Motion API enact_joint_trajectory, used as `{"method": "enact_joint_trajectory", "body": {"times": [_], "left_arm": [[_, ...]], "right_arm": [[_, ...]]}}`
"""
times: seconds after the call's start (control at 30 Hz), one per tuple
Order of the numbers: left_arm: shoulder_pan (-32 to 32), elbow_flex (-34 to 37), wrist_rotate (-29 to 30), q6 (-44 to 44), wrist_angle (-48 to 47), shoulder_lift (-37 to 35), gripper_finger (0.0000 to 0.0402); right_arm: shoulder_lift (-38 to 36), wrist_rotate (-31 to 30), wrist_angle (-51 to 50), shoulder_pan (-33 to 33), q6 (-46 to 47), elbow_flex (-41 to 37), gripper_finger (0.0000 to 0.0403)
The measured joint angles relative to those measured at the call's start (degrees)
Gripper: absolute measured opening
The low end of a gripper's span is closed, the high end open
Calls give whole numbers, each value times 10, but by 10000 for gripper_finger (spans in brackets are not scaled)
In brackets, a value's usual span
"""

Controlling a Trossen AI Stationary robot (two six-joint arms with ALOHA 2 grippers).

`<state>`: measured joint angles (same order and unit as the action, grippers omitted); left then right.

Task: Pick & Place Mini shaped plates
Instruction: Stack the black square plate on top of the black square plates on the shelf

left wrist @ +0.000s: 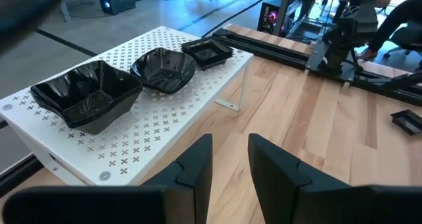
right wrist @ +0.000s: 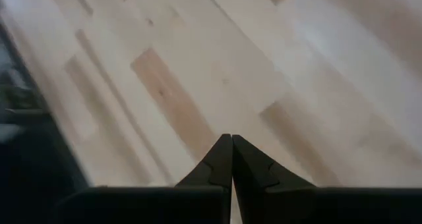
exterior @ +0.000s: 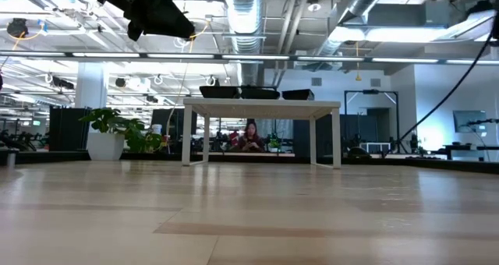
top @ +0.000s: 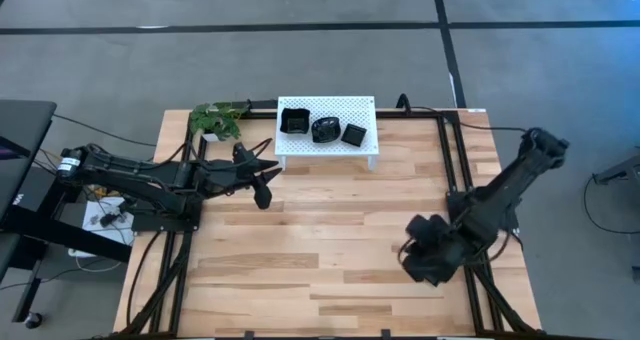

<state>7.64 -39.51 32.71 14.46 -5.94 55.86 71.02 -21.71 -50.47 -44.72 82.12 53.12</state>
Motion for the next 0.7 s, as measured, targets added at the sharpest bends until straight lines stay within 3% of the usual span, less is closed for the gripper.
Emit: {"method": "enact_joint_trajectory", "body": {"times": [0.2, 0.4, 0.7], "left_arm": [[0, 0, 0, 0, 5, 0, 99], [0, 0, 0, 0, 5, 0, 99], [0, 0, 0, 0, 5, 0, 99]], "right_arm": [[90, 11, -46, 7, -121, 43, 0], [166, 19, -10, 20, -209, 44, 0], [227, 183, -19, 80, -214, 105, 26]]}}
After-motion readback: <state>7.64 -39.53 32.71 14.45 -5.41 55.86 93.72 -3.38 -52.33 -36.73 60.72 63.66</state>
